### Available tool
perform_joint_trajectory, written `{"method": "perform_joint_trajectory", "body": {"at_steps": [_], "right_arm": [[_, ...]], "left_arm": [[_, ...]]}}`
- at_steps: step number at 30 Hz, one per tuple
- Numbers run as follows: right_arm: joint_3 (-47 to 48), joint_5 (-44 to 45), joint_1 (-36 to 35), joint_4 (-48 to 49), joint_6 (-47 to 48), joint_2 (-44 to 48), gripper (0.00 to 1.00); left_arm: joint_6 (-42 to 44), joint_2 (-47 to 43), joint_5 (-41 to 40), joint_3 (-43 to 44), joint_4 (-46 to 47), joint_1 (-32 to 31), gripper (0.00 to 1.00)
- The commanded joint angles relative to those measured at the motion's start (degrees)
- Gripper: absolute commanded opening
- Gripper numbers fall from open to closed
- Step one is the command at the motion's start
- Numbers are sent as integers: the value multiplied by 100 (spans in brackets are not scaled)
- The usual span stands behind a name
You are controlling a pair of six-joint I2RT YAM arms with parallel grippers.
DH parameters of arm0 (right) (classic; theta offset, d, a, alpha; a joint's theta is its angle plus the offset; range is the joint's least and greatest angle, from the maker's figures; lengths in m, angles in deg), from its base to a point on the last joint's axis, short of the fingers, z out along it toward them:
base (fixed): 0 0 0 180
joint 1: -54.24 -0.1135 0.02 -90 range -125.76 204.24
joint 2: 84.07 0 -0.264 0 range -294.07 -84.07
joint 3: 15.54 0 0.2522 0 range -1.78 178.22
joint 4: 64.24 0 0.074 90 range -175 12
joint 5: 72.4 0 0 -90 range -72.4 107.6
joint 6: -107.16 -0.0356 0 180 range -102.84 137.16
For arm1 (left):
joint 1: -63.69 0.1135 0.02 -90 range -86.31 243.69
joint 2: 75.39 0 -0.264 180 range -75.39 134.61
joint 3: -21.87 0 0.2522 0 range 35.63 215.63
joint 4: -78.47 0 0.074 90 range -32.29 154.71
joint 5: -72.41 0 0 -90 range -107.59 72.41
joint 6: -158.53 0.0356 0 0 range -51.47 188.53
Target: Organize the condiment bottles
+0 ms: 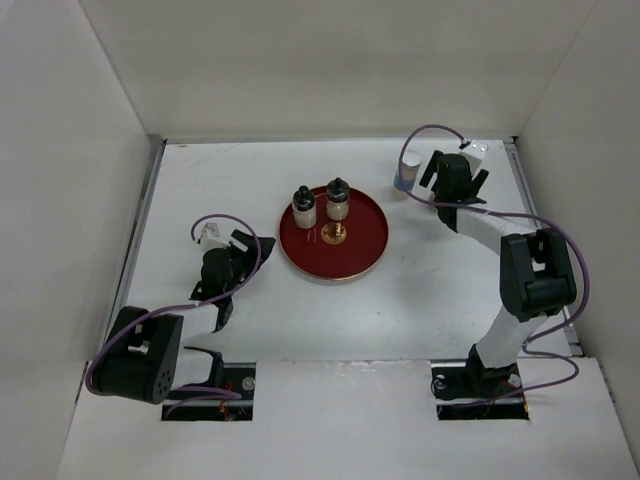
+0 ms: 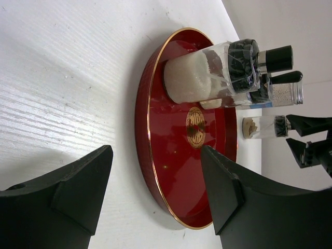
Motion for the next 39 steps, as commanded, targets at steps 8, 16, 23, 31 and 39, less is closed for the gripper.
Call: {"method": "perform_joint_trajectory", "body": {"at_steps": [8, 16, 23, 31, 39], "right_arm": [[936, -705, 372, -130, -77, -738, 97], [656, -626, 336, -342, -227, -572, 78], [-363, 59, -146, 159, -253, 595, 60], [-585, -283, -2070, 256, -175, 1423, 59], [628, -301, -3565, 502, 238, 107, 61]], "left_arm": [[34, -116, -13, -9, 328, 17, 67], [51, -64, -39, 18, 311, -18, 67], [-10, -72, 22, -9, 354, -10, 67], [-10, -108, -22, -26, 337, 17, 67], [25, -169, -39, -26, 293, 34, 67]]}}
